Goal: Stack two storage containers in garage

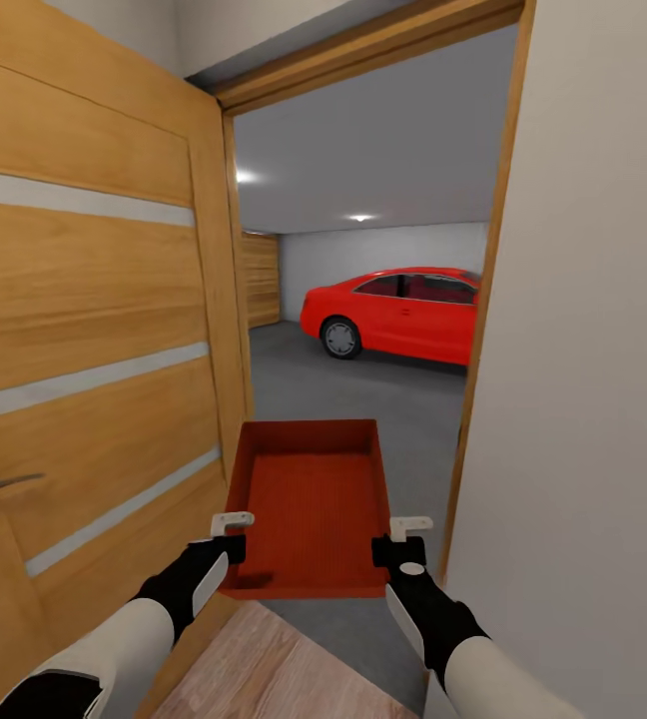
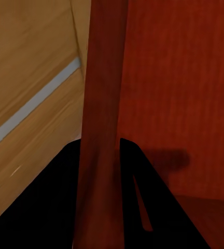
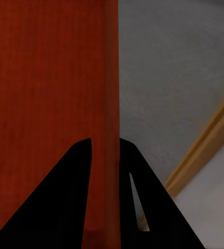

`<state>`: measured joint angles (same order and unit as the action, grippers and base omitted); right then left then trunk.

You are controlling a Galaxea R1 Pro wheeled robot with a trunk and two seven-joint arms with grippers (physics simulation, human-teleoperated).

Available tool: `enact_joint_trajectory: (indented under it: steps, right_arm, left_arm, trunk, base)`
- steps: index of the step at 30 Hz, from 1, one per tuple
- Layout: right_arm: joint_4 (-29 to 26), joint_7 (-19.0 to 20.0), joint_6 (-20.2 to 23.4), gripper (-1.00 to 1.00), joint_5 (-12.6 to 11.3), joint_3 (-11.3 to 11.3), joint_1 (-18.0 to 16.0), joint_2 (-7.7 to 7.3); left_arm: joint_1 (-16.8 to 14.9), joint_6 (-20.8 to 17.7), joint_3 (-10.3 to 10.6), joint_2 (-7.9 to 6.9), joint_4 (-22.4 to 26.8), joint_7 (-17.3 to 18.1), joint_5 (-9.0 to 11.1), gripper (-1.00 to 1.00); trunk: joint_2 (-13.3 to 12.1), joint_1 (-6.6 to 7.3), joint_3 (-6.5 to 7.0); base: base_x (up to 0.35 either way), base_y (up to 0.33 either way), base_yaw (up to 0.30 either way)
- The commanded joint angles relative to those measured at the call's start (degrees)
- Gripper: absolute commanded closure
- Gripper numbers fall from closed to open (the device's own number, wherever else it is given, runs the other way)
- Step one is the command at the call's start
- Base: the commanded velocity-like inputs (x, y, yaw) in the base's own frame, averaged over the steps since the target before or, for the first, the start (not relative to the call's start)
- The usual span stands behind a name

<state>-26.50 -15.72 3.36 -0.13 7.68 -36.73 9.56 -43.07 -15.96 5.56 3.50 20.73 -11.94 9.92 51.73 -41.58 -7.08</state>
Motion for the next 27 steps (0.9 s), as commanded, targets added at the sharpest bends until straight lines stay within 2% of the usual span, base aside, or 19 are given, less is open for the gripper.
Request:
enact_joint_trajectory:
  steps: [1,7,27]
  right_arm:
    - [0.0,-0.4,0.3,1.0,-0.8,0.5,0.0,-0.07]
    - [0.0,-0.4,0.3,1.0,-0.8,0.5,0.0,0.0]
    - [0.0,-0.4,0.3,1.0,-0.8,0.5,0.0,0.02]
  left_arm:
    - [-0.1,3.3,-1.3,-3.06,0.3,-0.8,-1.4,1.0]
    - [-0.1,3.3,-1.3,-2.99,0.3,-0.7,-1.4,1.0]
    - [-0.1,3.3,-1.3,-3.06,0.3,-0.7,-1.4,1.0]
  trunk:
    - [0.1,-0.02,-0.09]
    - [0.1,-0.02,-0.09]
    - [0.1,-0.02,-0.09]
  base:
    - [0.096,0.202,-0.003]
    - [0.096,0.2,-0.1]
    - [0.112,0.19,-0.239]
